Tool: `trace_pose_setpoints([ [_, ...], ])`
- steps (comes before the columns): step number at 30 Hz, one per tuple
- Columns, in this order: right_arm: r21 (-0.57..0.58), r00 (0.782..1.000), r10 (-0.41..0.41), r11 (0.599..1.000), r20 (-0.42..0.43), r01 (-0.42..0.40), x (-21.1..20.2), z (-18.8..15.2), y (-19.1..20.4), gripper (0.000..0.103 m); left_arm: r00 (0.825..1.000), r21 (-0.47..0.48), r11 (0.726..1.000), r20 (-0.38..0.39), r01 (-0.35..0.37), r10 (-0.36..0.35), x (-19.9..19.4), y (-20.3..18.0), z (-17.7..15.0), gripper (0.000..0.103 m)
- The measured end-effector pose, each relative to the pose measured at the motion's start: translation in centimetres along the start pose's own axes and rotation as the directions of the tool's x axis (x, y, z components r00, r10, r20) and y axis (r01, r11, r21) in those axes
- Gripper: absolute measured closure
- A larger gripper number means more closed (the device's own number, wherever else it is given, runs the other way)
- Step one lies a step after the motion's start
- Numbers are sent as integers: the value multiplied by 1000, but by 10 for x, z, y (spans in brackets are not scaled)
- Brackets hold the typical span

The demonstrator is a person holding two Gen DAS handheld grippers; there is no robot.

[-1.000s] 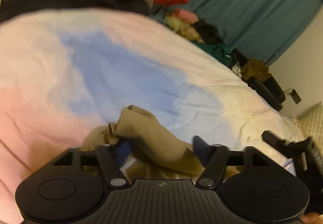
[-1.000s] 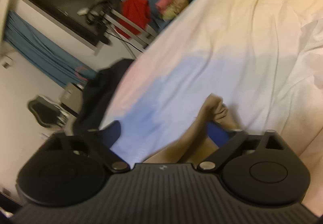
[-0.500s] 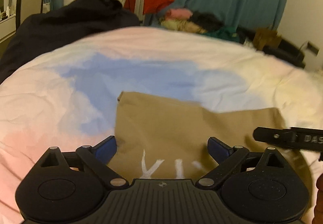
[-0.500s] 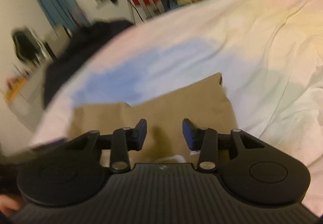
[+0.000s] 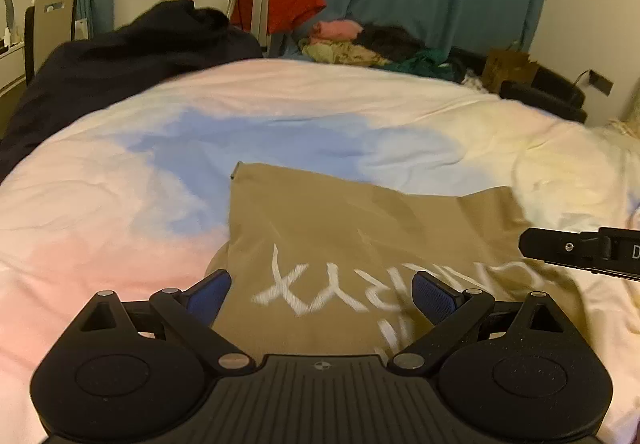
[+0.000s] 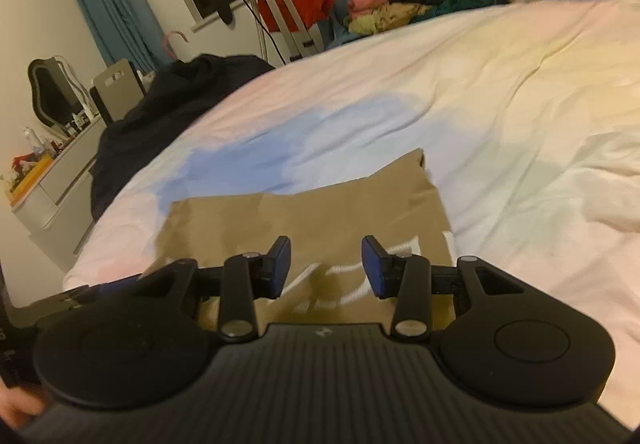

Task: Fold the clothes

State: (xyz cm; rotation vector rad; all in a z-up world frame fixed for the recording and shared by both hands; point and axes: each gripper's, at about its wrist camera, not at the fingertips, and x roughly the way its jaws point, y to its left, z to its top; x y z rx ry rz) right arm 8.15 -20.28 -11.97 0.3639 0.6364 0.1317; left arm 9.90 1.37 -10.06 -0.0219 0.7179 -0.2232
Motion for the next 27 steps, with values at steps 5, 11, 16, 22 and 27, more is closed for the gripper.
trace_pose_setpoints([
  [5, -22, 1000, -22, 1000, -9, 22, -14, -13, 2, 60, 1000, 14, 1000, 23, -2, 2, -26, -2, -11, 5],
  [11, 7, 991, -55, 998, -124, 56, 14, -24, -9, 61, 995, 77, 995, -79, -57, 63, -5, -10, -24, 4],
  [16, 84, 993, -24, 996, -118, 34, 10, -25, -19, 62, 996, -50, 998, -81, 29, -33, -29, 4, -18, 5],
  [22, 189, 994, 6, 982, -112, 16, 10, -23, -30, 62, 964, -286, 930, -55, 233, -259, -67, 35, -23, 5],
  [27, 217, 995, 4, 976, -104, 19, 9, -22, -33, 62, 910, -441, 856, -173, 269, -376, -41, 49, -42, 7],
])
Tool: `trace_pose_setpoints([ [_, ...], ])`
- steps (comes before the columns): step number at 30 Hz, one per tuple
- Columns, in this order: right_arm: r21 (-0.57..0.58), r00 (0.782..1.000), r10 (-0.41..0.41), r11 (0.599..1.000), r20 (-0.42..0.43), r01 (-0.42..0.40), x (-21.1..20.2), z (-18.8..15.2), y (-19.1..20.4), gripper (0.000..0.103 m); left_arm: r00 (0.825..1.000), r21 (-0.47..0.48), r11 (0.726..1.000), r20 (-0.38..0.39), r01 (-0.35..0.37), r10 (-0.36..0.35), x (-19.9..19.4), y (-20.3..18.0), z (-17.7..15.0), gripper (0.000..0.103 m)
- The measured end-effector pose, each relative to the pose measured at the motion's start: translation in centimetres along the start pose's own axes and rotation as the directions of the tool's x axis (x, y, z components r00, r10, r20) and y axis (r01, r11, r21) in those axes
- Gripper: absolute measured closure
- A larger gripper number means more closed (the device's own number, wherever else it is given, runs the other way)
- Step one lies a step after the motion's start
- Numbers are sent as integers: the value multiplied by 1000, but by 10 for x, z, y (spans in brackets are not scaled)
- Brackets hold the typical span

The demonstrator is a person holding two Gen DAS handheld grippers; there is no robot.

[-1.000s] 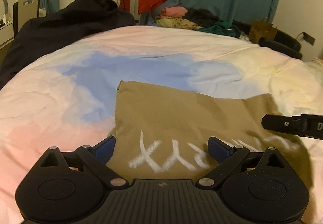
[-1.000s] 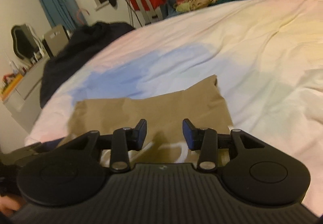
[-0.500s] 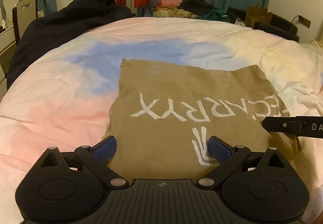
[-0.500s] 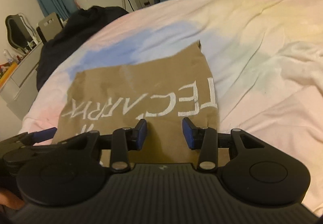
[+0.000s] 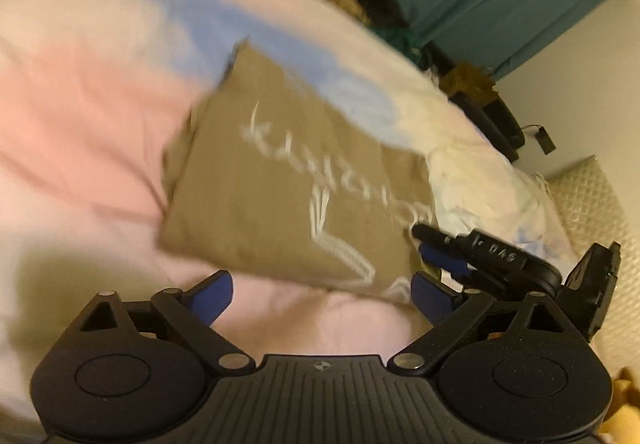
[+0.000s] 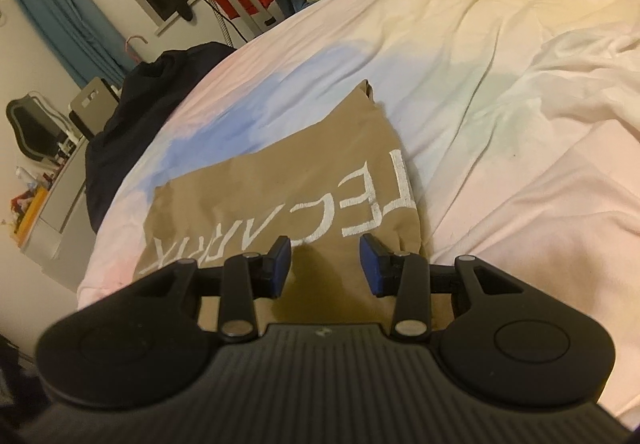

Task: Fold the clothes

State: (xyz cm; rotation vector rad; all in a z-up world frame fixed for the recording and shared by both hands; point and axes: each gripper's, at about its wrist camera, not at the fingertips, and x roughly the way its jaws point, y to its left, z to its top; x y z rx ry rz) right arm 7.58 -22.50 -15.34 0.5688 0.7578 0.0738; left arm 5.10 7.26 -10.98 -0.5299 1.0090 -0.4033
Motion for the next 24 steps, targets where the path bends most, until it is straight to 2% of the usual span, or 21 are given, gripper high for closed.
trace_pose_setpoints([
  [3, 9, 1000, -1, 1000, 2, 1, 1, 0, -1, 62, 1000, -98, 995, -25, -7, 5, 22, 17, 8, 9],
  [7, 20, 1000, -3, 1000, 9, 3, 1, 1, -1, 62, 993, -267, 959, 94, 95, -72, 26, 40, 14, 13],
  [10, 38, 1000, -6, 999, 14, 5, 0, 2, -3, 62, 971, -224, 955, 182, 195, -156, 12, 36, 10, 13],
  [12, 57, 1000, -4, 998, 18, 3, 0, 2, -6, 62, 960, -195, 955, 211, 226, -184, 8, 33, 7, 13],
  [14, 73, 1000, 4, 997, 17, -5, 0, 2, -8, 62, 972, -208, 960, 179, 189, -153, 15, 34, 7, 16],
  [15, 82, 1000, 9, 997, 15, -10, 0, 2, -9, 62, 984, -229, 963, 140, 144, -114, 23, 37, 7, 21],
  [16, 87, 1000, 12, 996, 13, -13, 0, 2, -10, 62, 991, -248, 963, 110, 107, -82, 29, 40, 7, 33],
  [17, 88, 1000, 13, 996, 13, -14, 0, 2, -10, 62, 994, -261, 962, 93, 79, -57, 35, 42, 7, 39],
  [18, 88, 1000, 13, 996, 14, -14, 0, 2, -10, 62, 995, -266, 962, 88, 67, -45, 37, 44, 7, 39],
  [21, 95, 1000, 12, 995, 22, -14, -3, 3, -10, 62, 984, -224, 969, 161, 107, -72, 28, 37, 9, 48],
  [24, 124, 998, 21, 992, 56, -28, -10, 5, -13, 59, 966, -207, 962, 223, 176, -129, 19, 35, 9, 49],
])
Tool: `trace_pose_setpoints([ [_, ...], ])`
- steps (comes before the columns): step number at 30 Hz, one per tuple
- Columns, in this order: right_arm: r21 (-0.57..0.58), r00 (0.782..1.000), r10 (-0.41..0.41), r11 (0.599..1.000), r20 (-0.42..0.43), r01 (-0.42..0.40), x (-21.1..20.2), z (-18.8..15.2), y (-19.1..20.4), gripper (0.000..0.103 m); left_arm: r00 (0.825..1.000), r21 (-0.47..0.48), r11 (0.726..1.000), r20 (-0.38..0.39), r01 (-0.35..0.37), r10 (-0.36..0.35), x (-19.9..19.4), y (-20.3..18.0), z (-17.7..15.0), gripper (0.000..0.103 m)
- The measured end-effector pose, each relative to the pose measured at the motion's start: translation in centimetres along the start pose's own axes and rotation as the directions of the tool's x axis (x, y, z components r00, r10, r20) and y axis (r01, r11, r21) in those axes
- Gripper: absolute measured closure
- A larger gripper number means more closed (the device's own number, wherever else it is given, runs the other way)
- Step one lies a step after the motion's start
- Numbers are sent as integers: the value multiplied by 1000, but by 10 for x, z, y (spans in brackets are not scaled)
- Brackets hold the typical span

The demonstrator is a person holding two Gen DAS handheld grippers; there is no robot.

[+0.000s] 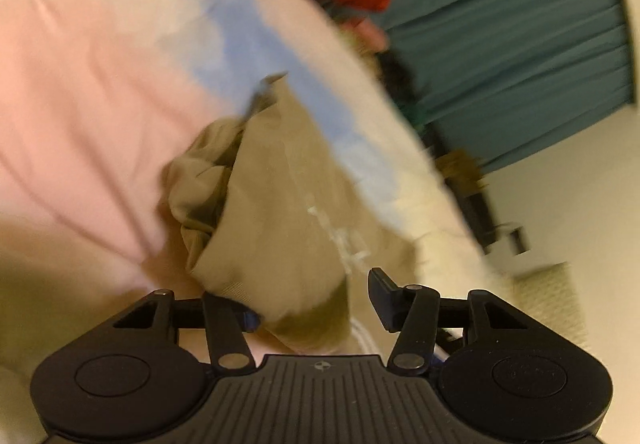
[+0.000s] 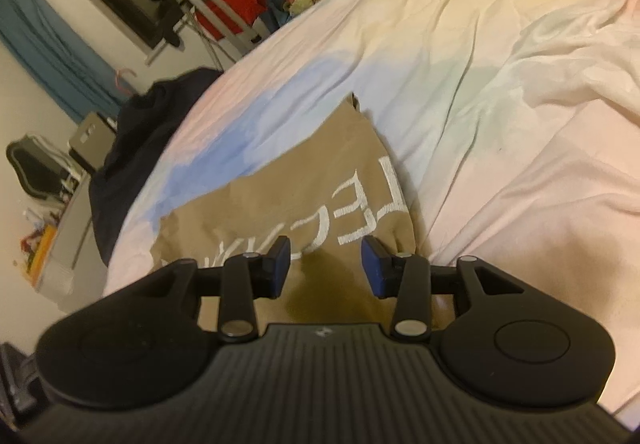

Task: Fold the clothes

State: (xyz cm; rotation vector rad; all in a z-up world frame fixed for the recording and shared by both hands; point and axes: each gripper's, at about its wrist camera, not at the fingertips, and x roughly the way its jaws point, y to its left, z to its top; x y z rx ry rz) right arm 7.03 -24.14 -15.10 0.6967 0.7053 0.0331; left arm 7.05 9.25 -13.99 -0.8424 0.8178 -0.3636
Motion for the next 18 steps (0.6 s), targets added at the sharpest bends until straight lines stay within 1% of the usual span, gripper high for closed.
trace_pose_setpoints([
  [1, 9, 1000, 7, 1000, 11, -7, -2, 1, -1, 59, 1000, -10, 1000, -1, 2, -2, 0, 2, 1, 48],
  [3, 21, 999, 26, 999, 32, -27, -7, 3, -1, 59, 998, -46, 998, -39, -50, 48, 7, 10, 6, 46],
  [4, 25, 998, 36, 999, 42, -37, -10, 4, 0, 59, 996, -67, 995, -57, -75, 71, 11, 14, 7, 49],
  [5, 31, 997, 52, 998, 50, -53, -13, 5, 1, 59, 994, -90, 992, -65, -89, 83, 14, 19, 7, 55],
  [6, 40, 996, 73, 996, 55, -75, -16, 5, 2, 59, 995, -105, 991, -61, -87, 80, 15, 21, 8, 56],
  [8, 66, 990, 131, 989, 55, -135, -21, 6, 4, 59, 997, -109, 992, -41, -70, 66, 13, 21, 11, 66],
  [9, 85, 984, 170, 981, 46, -174, -23, 6, 5, 55, 998, -97, 994, -27, -58, 56, 10, 18, 11, 68],
  [10, 106, 978, 205, 972, 36, -208, -25, 5, 6, 43, 999, -83, 996, -13, -45, 44, 7, 16, 11, 71],
  [11, 133, 969, 244, 960, 26, -245, -27, 3, 6, 27, 999, -73, 997, -3, -33, 33, 5, 14, 10, 73],
  [12, 167, 958, 287, 943, 20, -286, -29, 2, 6, 17, 1000, -68, 997, 5, -24, 24, 3, 13, 10, 74],
  [13, 207, 942, 336, 920, 14, -332, -30, -1, 6, 10, 1000, -63, 998, 12, -14, 15, 1, 11, 9, 75],
  [14, 249, 923, 384, 894, 0, -372, -29, -4, 5, 10, 1000, -63, 998, 18, -5, 6, -1, 11, 9, 76],
  [15, 301, 900, 435, 862, -24, -409, -25, -7, 4, 10, 1000, -67, 998, 24, 5, -3, -3, 11, 9, 76],
  [17, 391, 863, 500, 810, -71, -437, -12, -16, 3, 10, 999, -77, 997, 34, 23, -21, -6, 12, 9, 77],
  [18, 440, 848, 522, 785, -90, -436, -5, -21, 2, 10, 999, -82, 996, 38, 34, -31, -6, 11, 9, 78],
])
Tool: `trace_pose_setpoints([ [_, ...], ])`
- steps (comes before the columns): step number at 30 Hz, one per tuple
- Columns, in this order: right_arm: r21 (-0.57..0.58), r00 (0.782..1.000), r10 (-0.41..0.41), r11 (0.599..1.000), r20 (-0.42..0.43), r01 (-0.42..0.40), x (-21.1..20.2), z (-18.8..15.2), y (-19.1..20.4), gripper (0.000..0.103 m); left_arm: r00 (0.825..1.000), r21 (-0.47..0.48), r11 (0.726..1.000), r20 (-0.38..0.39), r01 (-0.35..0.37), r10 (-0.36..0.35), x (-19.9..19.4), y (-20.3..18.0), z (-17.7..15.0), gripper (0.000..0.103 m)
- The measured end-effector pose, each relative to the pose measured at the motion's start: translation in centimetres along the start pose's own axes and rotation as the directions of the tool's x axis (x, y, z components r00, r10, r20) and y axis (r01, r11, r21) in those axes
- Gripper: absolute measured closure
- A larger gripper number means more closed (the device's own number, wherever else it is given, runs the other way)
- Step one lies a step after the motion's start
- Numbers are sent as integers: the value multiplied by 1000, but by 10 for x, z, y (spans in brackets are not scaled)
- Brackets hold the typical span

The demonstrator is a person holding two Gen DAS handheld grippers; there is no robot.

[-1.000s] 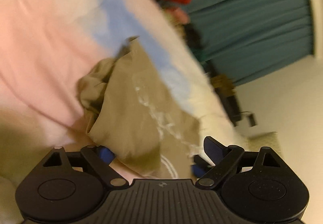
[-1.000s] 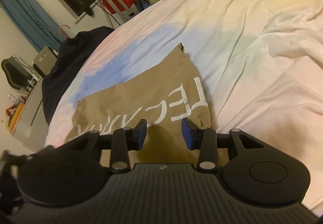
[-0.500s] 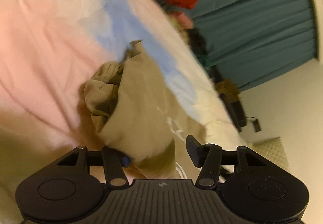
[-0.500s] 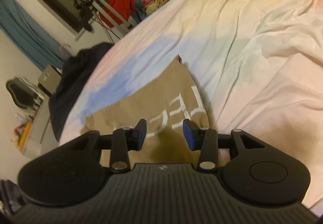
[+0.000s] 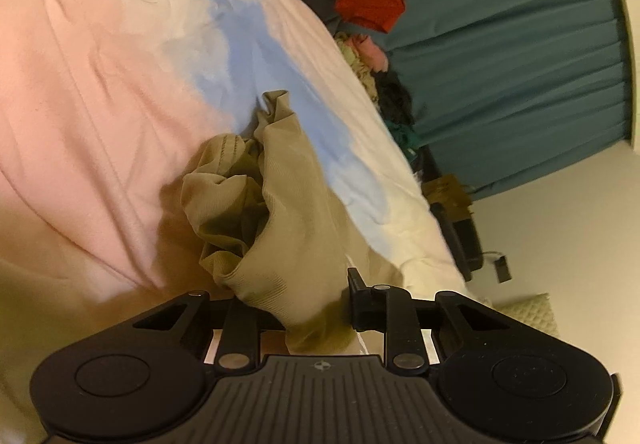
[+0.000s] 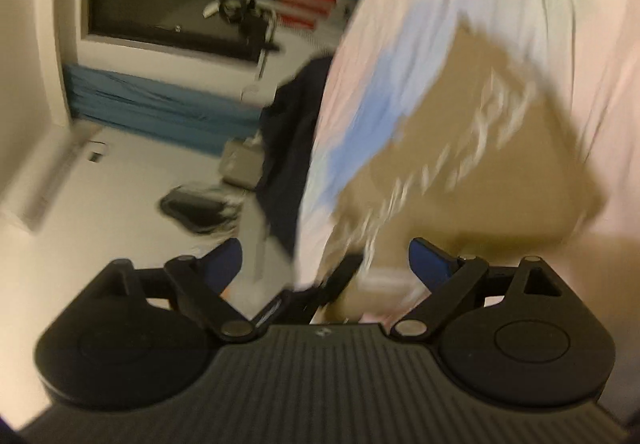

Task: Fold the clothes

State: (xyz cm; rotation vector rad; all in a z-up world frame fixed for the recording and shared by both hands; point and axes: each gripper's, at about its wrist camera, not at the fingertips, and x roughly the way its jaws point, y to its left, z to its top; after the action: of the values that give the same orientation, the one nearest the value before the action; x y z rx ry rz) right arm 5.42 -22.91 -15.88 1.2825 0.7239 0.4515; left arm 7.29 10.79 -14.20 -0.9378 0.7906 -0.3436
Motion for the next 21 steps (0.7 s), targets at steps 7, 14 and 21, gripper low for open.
trace_pose_setpoints([
  [7, 199, 998, -40, 979, -57, 51, 36, -6, -43, 10, 998, -26, 998, 28, 64, -63, -2, -8, 2, 80],
  [14, 258, 986, -96, 964, 137, 58, 20, 4, -52, 31, 990, -45, 989, 48, 138, -136, -9, -12, 1, 82],
  [21, 284, 957, -153, 955, 245, 80, 6, 5, -60, 38, 983, -36, 984, 62, 175, -172, -15, -17, 0, 83],
])
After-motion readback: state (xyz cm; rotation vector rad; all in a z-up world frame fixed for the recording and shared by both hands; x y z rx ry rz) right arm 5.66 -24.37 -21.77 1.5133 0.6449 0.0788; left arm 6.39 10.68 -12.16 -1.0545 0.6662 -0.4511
